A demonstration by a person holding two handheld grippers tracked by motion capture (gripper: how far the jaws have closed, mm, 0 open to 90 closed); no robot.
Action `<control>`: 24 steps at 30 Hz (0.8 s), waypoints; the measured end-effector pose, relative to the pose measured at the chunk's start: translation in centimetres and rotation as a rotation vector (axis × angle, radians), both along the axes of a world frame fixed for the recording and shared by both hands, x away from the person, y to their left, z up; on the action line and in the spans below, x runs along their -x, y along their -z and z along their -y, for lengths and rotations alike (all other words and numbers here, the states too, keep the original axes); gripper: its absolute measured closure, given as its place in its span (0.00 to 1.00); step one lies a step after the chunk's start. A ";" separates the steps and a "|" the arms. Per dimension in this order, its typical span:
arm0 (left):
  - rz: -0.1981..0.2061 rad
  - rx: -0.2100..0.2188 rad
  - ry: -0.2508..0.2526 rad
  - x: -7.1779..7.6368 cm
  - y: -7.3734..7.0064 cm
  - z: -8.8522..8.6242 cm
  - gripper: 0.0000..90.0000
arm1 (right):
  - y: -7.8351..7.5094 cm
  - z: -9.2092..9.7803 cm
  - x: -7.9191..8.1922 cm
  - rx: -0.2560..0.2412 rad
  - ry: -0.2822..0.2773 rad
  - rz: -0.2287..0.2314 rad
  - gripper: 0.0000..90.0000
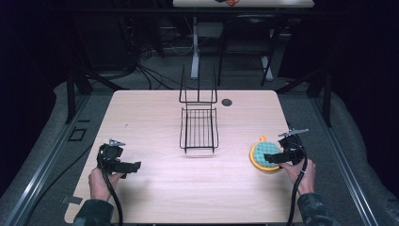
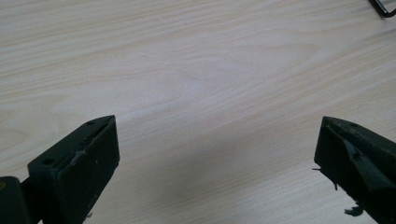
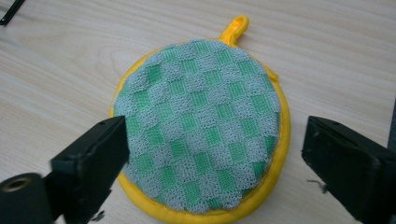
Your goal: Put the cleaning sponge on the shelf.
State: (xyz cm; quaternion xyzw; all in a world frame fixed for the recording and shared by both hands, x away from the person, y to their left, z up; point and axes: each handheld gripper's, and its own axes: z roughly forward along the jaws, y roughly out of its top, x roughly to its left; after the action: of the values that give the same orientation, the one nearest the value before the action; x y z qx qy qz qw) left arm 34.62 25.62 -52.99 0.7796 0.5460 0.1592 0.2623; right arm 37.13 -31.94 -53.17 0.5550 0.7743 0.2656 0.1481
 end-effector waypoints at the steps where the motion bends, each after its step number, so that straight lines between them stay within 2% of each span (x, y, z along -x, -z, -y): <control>1: -0.002 0.000 0.002 0.0 0.0 0.0 0.00 | 0.1 0.1 -0.1 0.001 0.003 -0.004 0.12; 3: -0.007 -0.001 0.002 0.0 0.0 0.0 0.00 | 0.4 0.3 -0.3 -0.023 0.012 -0.014 0.16; 11: -0.024 0.011 0.017 -0.1 0.2 0.2 0.00 | 1.1 0.8 -0.7 -0.032 0.043 -0.046 0.37; 14: -0.028 0.009 0.018 0.0 0.3 0.2 0.00 | 1.3 0.9 -0.7 -0.037 0.042 -0.048 0.39; 18: -0.061 -0.001 0.040 0.0 0.5 0.3 0.00 | 1.5 1.2 -0.6 -0.051 0.050 -0.062 0.43; 24: -0.065 -0.004 0.040 -0.1 0.6 0.3 0.00 | 1.5 0.7 -0.4 -0.020 0.058 -0.056 0.48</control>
State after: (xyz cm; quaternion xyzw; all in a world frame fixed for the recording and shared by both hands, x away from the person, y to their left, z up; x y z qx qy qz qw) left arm 34.70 25.28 -53.57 0.7956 0.5382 0.1298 0.2460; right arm 37.51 -32.66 -54.68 0.5859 0.7589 0.2535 0.1284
